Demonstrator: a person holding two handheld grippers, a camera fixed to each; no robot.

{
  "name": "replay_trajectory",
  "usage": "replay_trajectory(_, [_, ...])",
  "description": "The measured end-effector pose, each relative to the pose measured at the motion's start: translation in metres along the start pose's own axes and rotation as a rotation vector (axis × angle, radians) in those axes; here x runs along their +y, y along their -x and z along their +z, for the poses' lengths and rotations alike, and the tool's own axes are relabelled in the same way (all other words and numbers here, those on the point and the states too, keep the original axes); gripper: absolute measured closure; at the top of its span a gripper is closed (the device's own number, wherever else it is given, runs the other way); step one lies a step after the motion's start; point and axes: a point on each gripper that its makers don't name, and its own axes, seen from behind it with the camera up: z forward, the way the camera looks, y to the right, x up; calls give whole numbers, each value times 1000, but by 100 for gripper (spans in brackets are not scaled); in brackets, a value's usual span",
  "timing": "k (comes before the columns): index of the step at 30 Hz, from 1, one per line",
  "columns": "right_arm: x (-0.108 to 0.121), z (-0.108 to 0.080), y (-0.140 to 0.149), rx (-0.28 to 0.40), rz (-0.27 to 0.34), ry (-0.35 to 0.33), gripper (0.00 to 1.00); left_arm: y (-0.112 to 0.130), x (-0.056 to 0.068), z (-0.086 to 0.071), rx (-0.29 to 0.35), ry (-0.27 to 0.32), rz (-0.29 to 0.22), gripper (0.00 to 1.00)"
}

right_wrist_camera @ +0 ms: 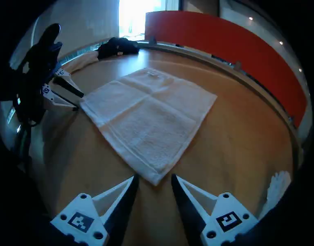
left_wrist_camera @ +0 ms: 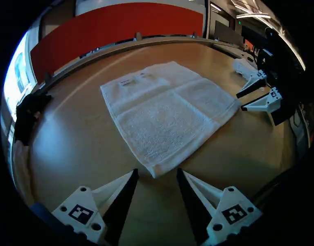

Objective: Fold towel

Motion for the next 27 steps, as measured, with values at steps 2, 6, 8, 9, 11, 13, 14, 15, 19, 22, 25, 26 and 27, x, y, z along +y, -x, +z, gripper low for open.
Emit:
replay_trajectory(2, [-1,1,1,1,3,-4,46,0,-1,0,-1,-3,-10,34])
replay_trajectory(6, [-2,3,0,6,14,-12,50,0,-2,0,-6,-6,-12,37])
replay_trajectory(8, [-3,4,0,7,16,-15,50,0,-2,0,-8,-6,-12,37])
replay_trajectory(9, [-3,4,0,8,17,-17,51,0,-2,0,-10,-6,-13,37])
replay_trajectory(11, [-5,4,0,10,16,-24,58,0,-2,0,-13,-8,-15,37])
replay_trajectory(13, [-6,4,0,13,16,-28,63,-1,-2,0,-17,-10,-18,38])
replay_trajectory(14, [-7,4,-1,14,17,-29,65,-1,-2,0,-18,-12,-18,39])
replay_trajectory(15, [-7,4,-1,16,17,-30,67,-1,-2,0,-20,-13,-20,40])
replay_trajectory(19, [-8,5,-2,20,23,-28,76,-2,-2,0,-26,-20,-29,46])
replay_trajectory(22, [-7,5,-2,20,27,-27,80,-2,-3,-1,-30,-26,-35,52])
replay_trajectory(25, [-7,5,-2,18,32,-27,82,-1,-4,-1,-35,-35,-46,66])
replay_trajectory(26, [-7,5,-2,17,34,-27,82,-1,-5,-1,-36,-40,-52,71])
replay_trajectory(27, [-7,5,-2,16,35,-28,82,-1,-5,-1,-38,-43,-57,75])
